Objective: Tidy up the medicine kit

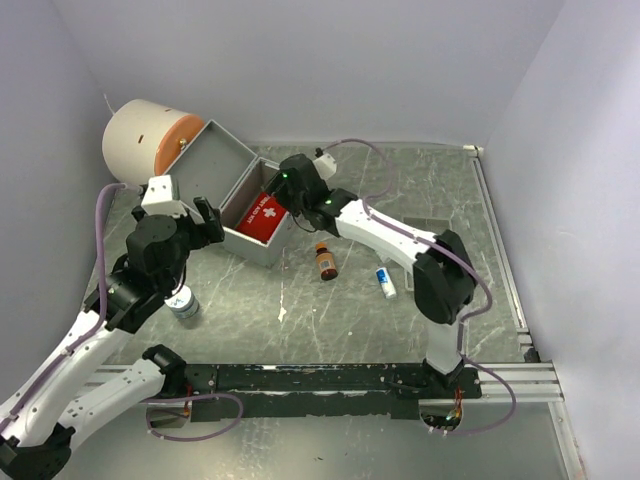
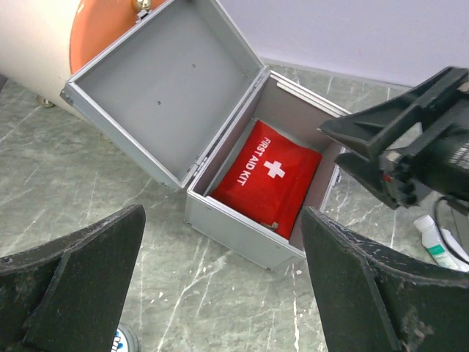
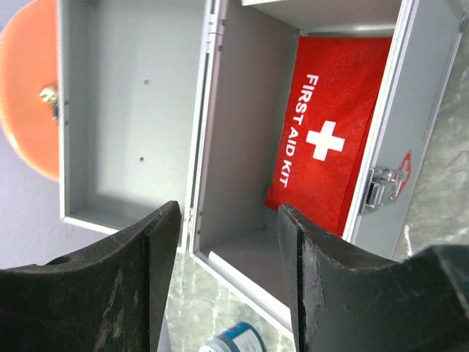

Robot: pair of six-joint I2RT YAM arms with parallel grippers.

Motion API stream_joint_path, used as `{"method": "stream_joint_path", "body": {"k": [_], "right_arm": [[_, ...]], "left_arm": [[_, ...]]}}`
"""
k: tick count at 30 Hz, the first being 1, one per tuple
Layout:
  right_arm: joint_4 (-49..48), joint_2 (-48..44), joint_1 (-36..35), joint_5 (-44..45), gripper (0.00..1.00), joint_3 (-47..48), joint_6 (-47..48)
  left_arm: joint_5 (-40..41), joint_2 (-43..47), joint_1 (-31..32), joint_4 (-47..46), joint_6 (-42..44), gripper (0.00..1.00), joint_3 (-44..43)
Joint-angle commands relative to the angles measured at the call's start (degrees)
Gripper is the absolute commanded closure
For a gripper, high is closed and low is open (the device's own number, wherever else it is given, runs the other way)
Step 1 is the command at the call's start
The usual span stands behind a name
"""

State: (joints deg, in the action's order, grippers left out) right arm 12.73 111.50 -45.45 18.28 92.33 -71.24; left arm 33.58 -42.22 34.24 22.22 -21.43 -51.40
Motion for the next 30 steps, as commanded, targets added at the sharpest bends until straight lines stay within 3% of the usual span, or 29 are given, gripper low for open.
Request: {"method": "stream_joint_path", "body": {"k": [1, 5, 9, 13, 19, 22, 30], "right_arm": [[-2.57, -6.80, -0.09, -0.10, 0.44, -4.53, 12.22], [-1.54, -13.86, 1.29, -1.57, 0.46, -11.44, 21.21], [-0.50, -22.94, 6.23, -5.05, 0.47, -21.45, 28.27], [5.47, -28.30, 10.51, -3.14, 0.46, -27.84, 34.33], [7.04, -34.74, 16.82, -0.73, 0.46, -35.26, 41.90], [6.68, -32.43, 16.94, -4.12, 0.47, -35.61, 48.88], [12.57, -15.78, 20.65, -0.98, 0.43, -25.83, 56.04]], "left_arm": [[-3.92, -1.81, -0.01, 0.08, -0.89, 0.02, -2.39], [-9.03, -4.25, 0.03, -0.08, -0.84, 0.02, -2.78], [-20.33, -6.60, -0.01, -3.69, 2.05, 0.02, -2.14], [-30.27, -9.61, 0.03, -6.56, 3.64, 0.02, -2.13], [-34.64, -13.38, 0.03, -7.91, 2.50, 0.02, -2.98], [-35.73, -14.20, 0.03, -9.51, 1.69, 0.02, -2.59], [-37.20, -13.52, 0.03, -11.54, 3.52, 0.02, -1.40]]}}
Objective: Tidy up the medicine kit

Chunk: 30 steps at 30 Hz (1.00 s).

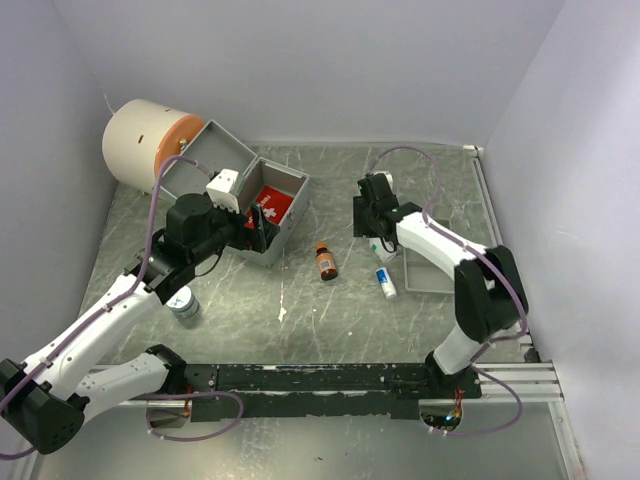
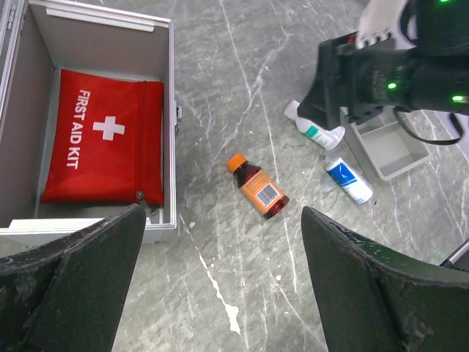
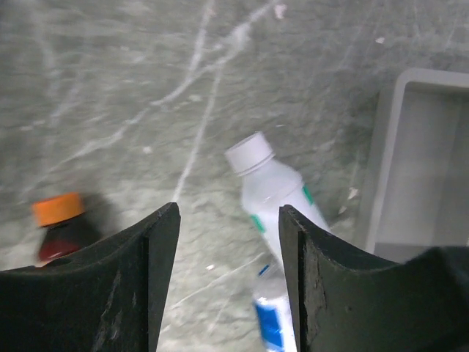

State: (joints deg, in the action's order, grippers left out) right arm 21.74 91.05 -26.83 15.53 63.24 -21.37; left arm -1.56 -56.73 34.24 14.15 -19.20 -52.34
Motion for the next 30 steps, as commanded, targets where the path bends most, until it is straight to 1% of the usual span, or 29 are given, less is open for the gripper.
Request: {"method": "stream_joint_path", "body": {"k": [1, 3, 6, 9, 12, 16, 19, 22, 24, 27, 30], "right_arm": [[3.85, 5.89, 2.12, 2.91, 0.42, 4.19, 6.81], [4.83, 8.17, 2.07, 4.35, 0.41, 6.02, 7.66], [6.66, 12.08, 2.13, 3.97, 0.39, 8.04, 9.11], [8.25, 14.67, 2.13, 3.42, 0.33, 8.25, 9.68], [8.43, 15.38, 2.13, 0.50, 0.32, 7.48, 10.69], [8.55, 15.80, 2.13, 0.08, 0.32, 7.03, 11.33], [8.20, 16.15, 2.21, -1.09, 0.38, 6.81, 12.76], [7.23, 16.08, 2.45, -2.91, 0.50, 6.26, 14.99], [6.75, 15.97, 2.80, -3.72, 0.56, 6.15, 16.22], [6.27, 16.03, 2.90, -2.71, 0.65, 6.81, 16.88], [5.06, 15.31, 2.93, -0.99, 0.72, 7.55, 16.38]], "left_arm": [[-1.95, 1.08, 0.04, -3.18, 1.68, 0.02, -0.47], [-1.69, 0.88, 0.03, -2.62, 1.87, 0.02, -0.52], [-2.82, 0.06, 0.02, -3.19, 1.70, 0.02, 0.18], [-4.04, -1.16, -0.01, -4.18, 1.35, 0.02, 0.60], [-3.77, -1.70, 0.02, -3.95, 1.18, 0.02, 0.44], [-3.23, -1.63, 0.04, -4.19, 1.27, 0.02, 0.80], [-3.22, -1.76, 0.01, -4.03, 1.38, 0.02, 0.61], [-2.97, -1.81, 0.03, -3.50, 1.36, 0.02, 0.27], [-2.82, -1.48, 0.04, -3.28, 1.35, 0.02, 0.39], [-2.41, -0.46, 0.03, -3.71, 1.19, 0.02, 1.00], [-2.30, 0.10, 0.00, -3.88, 1.18, 0.02, 1.23]]}}
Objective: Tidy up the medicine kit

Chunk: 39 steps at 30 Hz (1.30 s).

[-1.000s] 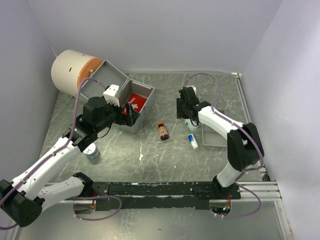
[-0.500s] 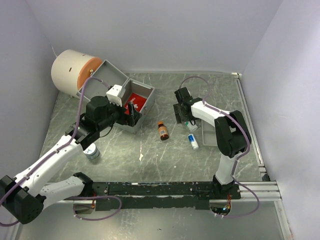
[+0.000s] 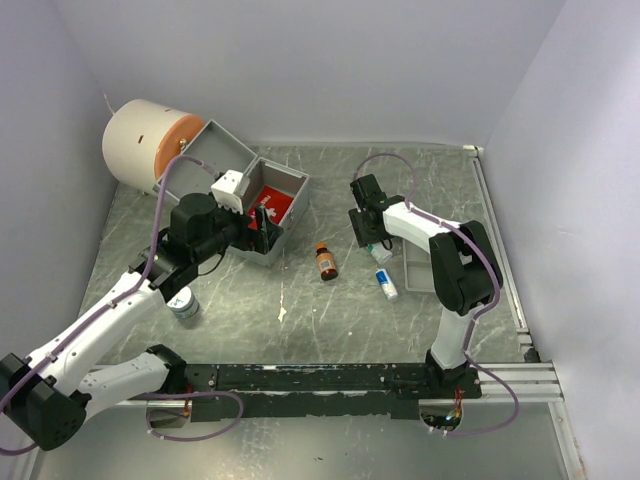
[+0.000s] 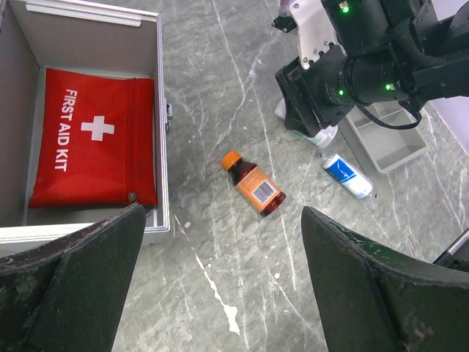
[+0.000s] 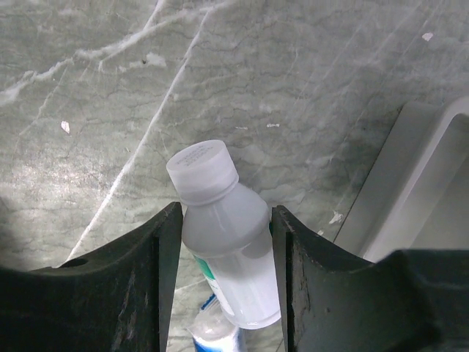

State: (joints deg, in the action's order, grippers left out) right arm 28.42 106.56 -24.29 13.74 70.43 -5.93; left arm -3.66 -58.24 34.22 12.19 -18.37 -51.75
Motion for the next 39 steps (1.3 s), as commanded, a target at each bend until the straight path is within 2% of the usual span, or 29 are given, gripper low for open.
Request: {"method": "stream_joint_path", "body": {"k": [1, 9, 17, 22, 29, 39], "right_arm": [[-2.12, -0.77, 0.39, 1.34, 0.73, 0.62, 0.60], [-7.32, -9.69, 0.77, 3.70, 0.76, -0.12, -3.77], [-8.37, -22.00, 3.67, 15.33, 0.75, -3.82, -9.09], [-9.35, -26.29, 7.99, 18.42, 0.74, -9.30, -13.05], [-9.66, -22.55, 14.05, 11.37, 0.74, -11.79, -15.47], [-12.80, -13.40, 17.22, 1.65, 0.75, -9.75, -14.74]], "left_arm": [[-0.16, 1.63, 0.00, -1.73, 0.35, 0.02, 0.58], [0.79, 2.37, 0.02, -0.83, 0.19, 0.02, 0.56], [0.18, 3.33, 0.06, -1.39, -0.50, 0.02, 0.98], [-0.13, 3.43, -0.01, -1.57, -0.83, 0.02, 0.98], [0.26, 3.67, 0.00, -1.00, -0.79, 0.02, 0.96], [0.98, 3.69, -0.01, -0.62, -0.53, 0.02, 0.93]]}}
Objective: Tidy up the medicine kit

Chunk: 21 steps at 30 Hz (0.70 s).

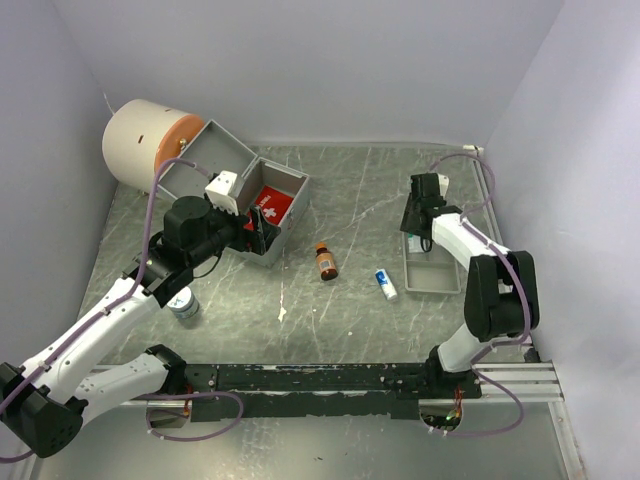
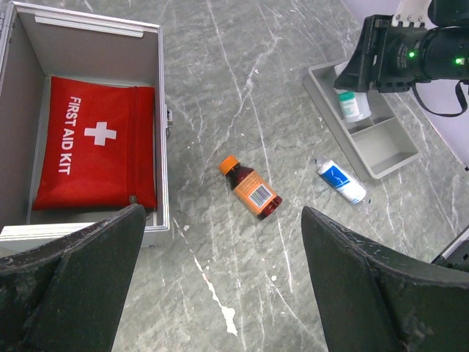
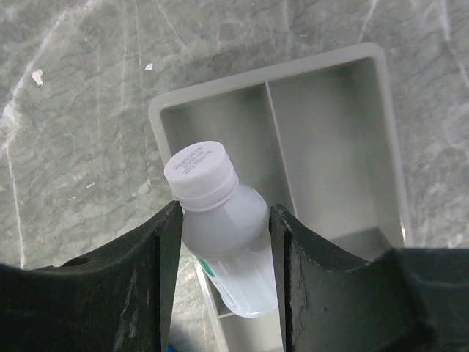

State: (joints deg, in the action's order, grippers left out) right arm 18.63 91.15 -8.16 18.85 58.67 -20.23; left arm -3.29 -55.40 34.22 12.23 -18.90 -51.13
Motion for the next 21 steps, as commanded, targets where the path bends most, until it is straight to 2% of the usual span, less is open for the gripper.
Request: {"method": "stream_joint_path", "body": {"k": [1, 6, 12, 21], "right_arm": [[-3.07, 2.61, 1.15, -3.74, 0.75, 2.13, -0.61], [-1.74, 4.48, 1.23, -4.04, 0.74, 2.40, -1.56], [1.10, 5.24, 1.28, -3.95, 0.66, 2.53, -3.84], [2.00, 2.35, 1.22, -3.75, 0.41, 1.53, -5.44]], "left_arm": [[0.67, 0.79, 0.06, -0.59, 0.04, 0.02, 0.27], [1.00, 0.46, -0.01, -0.44, 0.17, 0.02, 0.19], [0.57, -0.35, 0.05, -0.60, 0.04, 0.02, -0.07], [0.72, -0.52, 0.02, -0.22, 0.09, 0.02, -0.11]]}}
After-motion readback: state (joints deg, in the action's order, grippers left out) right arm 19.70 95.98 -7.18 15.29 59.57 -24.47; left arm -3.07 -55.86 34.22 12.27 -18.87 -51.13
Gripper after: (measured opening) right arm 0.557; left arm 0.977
